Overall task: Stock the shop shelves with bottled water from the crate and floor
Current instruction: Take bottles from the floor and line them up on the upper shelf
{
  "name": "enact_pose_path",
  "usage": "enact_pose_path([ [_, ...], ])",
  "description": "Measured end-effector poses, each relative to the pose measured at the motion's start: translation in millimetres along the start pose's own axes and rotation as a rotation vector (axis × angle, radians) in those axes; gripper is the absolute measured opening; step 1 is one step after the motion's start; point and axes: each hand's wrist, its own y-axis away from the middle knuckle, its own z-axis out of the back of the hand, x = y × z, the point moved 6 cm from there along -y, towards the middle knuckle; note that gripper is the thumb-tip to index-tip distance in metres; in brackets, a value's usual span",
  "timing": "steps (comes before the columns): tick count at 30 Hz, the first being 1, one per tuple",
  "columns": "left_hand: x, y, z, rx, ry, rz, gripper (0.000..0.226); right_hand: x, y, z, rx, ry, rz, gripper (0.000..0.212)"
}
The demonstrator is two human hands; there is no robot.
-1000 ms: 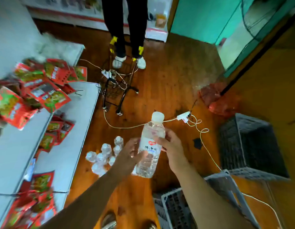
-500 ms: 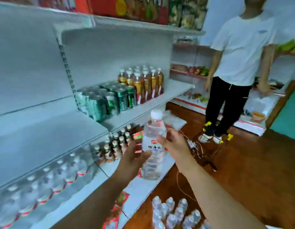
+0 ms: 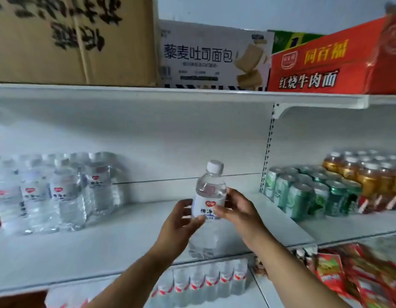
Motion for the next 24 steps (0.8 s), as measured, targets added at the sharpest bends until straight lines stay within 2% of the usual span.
enact_pose_path([
  [3, 3.8, -21.2, 62.4, -0.079, -0.014, -0.007, 0.054, -10.7, -45.2, -50.1, 0.058, -0.01, 0.006, 0.038],
  [7, 11.8, -37.5, 139.9, -0.175, -0.028, -0.02, 0.058, -30.9, -92.3, -124.5, 0.167, -0.022, -0.03, 0.045],
  [11, 22.2, -40.2, 202.1, -0.269, -0.068, -0.015, 0.047, -53.4, -122.4, -189.1, 0.253, -0.034, -0.081, 0.044],
  [14, 28.7, -38.5, 232.1, -0.333, -0.076, 0.007, 0.045, -66.4, -136.8, -221.7, 0.291, -0.031, -0.098, 0.044],
  [17, 39.4, -37.1, 253.1, -0.416, -0.104, 0.028, 0.055, -76.3, -148.0, -242.6, 0.308, -0.023, -0.108, 0.042],
  [20, 51.4, -33.8, 267.9, -0.524, -0.228, 0.053, 0.058, -81.5, -156.1, -258.4, 0.342, 0.0, -0.096, 0.044],
  [24, 47.8, -29.8, 279.0, -0.71, -0.411, 0.078, 0.048, -88.2, -167.0, -274.1, 0.335, 0.07, -0.086, 0.062],
])
